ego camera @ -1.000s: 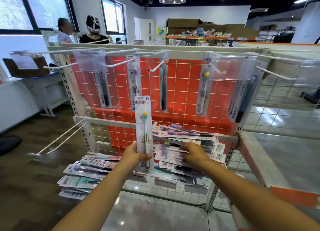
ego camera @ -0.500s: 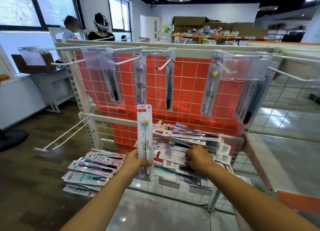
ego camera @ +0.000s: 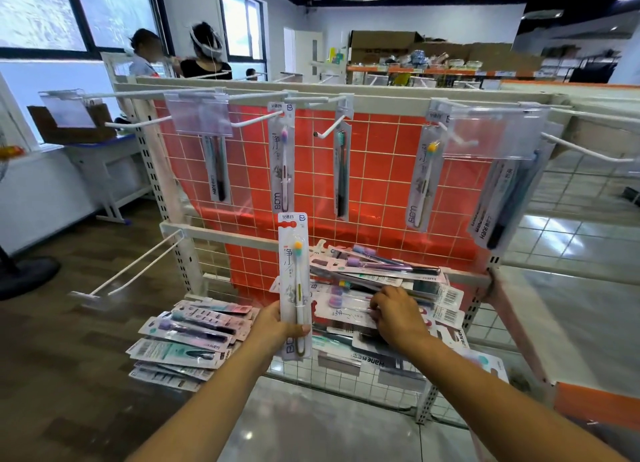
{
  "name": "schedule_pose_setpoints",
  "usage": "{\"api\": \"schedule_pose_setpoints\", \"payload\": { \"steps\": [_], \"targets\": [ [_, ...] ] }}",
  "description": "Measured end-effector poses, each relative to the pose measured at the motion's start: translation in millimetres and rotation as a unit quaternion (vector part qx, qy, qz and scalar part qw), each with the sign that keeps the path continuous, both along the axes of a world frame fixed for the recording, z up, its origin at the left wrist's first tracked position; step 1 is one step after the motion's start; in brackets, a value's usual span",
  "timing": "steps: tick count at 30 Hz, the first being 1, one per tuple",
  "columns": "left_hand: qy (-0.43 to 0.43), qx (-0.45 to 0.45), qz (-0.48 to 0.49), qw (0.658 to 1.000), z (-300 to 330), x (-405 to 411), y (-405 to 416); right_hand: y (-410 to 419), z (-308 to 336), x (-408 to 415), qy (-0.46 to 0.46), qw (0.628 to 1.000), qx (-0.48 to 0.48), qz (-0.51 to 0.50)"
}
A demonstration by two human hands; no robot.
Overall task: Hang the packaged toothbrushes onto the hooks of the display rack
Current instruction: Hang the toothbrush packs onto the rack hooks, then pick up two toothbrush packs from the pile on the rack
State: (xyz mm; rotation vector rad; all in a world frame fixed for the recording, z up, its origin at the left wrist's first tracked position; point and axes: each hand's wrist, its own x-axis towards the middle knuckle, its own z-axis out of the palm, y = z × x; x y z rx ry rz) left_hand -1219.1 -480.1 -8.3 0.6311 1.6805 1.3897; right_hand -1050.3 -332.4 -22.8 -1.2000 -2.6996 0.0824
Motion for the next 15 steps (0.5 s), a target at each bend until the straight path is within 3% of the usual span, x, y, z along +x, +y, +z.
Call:
{"api": "schedule_pose_setpoints", "payload": {
  "steps": [7,15],
  "targets": [
    [-0.012,0.004,0.013,1.0,1,2,0,-8,18,-3,0.018,0.998,-0.062,-0.005],
    [-0.018,0.045,0.027,0.998,10,3,1,-8,31,2,0.068,0.996,-0.062,0.002]
  ]
}}
